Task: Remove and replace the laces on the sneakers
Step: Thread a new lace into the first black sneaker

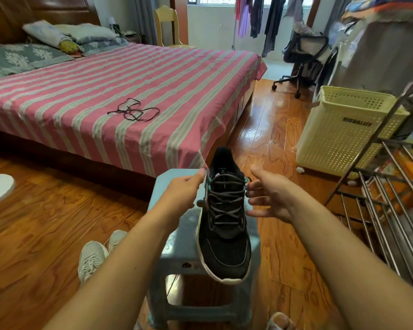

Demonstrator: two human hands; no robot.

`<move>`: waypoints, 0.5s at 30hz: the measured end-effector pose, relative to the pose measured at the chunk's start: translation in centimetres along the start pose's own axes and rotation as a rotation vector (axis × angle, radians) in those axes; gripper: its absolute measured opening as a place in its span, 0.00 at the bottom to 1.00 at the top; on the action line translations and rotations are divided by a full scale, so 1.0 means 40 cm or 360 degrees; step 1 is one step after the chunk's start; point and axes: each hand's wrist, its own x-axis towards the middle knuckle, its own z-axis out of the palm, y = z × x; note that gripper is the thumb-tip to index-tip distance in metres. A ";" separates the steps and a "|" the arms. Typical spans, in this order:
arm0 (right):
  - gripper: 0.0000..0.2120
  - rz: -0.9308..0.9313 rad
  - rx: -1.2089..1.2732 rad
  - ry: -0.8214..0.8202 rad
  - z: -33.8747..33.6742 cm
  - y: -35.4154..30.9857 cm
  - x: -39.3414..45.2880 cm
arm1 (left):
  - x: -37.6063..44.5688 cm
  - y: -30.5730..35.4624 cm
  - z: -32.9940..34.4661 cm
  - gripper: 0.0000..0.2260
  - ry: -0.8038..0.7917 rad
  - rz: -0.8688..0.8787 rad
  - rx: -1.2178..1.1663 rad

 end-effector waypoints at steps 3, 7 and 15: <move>0.10 -0.0242 0.0150 0.0102 0.034 0.009 0.044 | 0.030 0.017 0.049 0.11 0.0141 0.0128 -0.0183; 0.08 -0.0462 0.0131 0.0191 0.035 0.019 0.059 | 0.042 0.017 0.071 0.06 0.0190 0.0085 -0.0437; 0.14 -0.0280 0.0798 0.0257 0.021 0.028 0.050 | 0.006 0.000 0.074 0.16 0.0271 0.0000 -0.0933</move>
